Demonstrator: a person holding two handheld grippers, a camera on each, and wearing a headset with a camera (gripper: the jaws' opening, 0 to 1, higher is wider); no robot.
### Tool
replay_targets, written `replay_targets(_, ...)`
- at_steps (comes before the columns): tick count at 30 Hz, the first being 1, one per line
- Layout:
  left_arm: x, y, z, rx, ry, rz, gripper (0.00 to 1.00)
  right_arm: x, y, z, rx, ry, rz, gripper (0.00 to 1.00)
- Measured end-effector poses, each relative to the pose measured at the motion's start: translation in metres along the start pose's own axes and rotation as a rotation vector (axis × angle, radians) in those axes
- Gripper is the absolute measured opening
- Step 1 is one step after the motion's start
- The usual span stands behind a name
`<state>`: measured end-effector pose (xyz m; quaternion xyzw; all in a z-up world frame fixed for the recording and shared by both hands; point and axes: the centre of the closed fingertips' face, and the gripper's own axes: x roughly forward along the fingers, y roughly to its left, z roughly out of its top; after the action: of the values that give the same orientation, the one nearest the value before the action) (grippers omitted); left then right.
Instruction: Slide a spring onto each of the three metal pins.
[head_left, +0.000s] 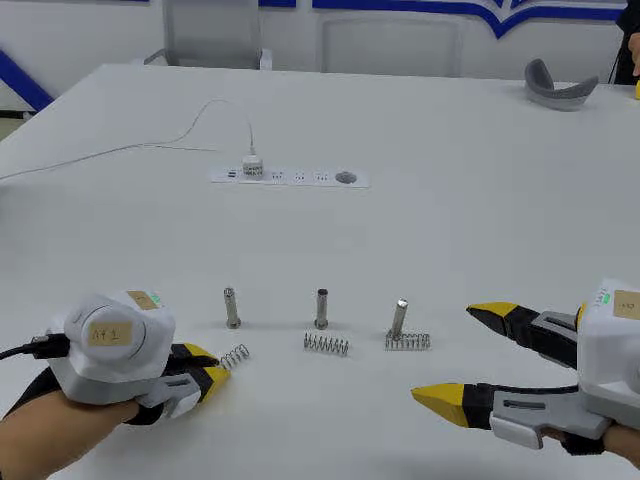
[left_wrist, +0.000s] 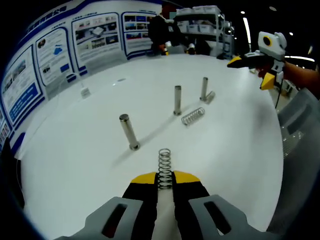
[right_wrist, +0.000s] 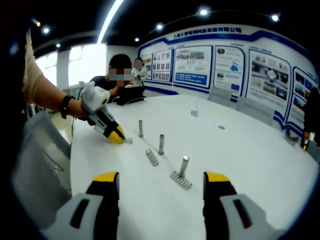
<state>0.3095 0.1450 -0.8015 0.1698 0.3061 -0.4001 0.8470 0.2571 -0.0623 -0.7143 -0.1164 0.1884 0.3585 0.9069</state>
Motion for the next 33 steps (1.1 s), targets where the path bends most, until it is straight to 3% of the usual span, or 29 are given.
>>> replay_targets(6,0.000,-0.007,0.002,0.017,-0.008,-0.003,0.10,0.001,0.003,0.003,-0.009,-0.002,0.009,0.69)
replay_targets(18,-0.011,-0.041,0.038,0.080,-0.117,-0.051,0.10,0.006,0.016,0.009,-0.033,0.010,0.065,0.63)
replay_targets(23,-0.015,-0.059,0.049,0.129,-0.150,-0.085,0.10,0.013,0.027,0.016,-0.059,0.019,0.121,0.58)
replay_targets(33,-0.023,-0.082,0.064,0.198,-0.200,-0.108,0.10,0.026,0.052,0.024,-0.038,0.018,0.261,0.41)
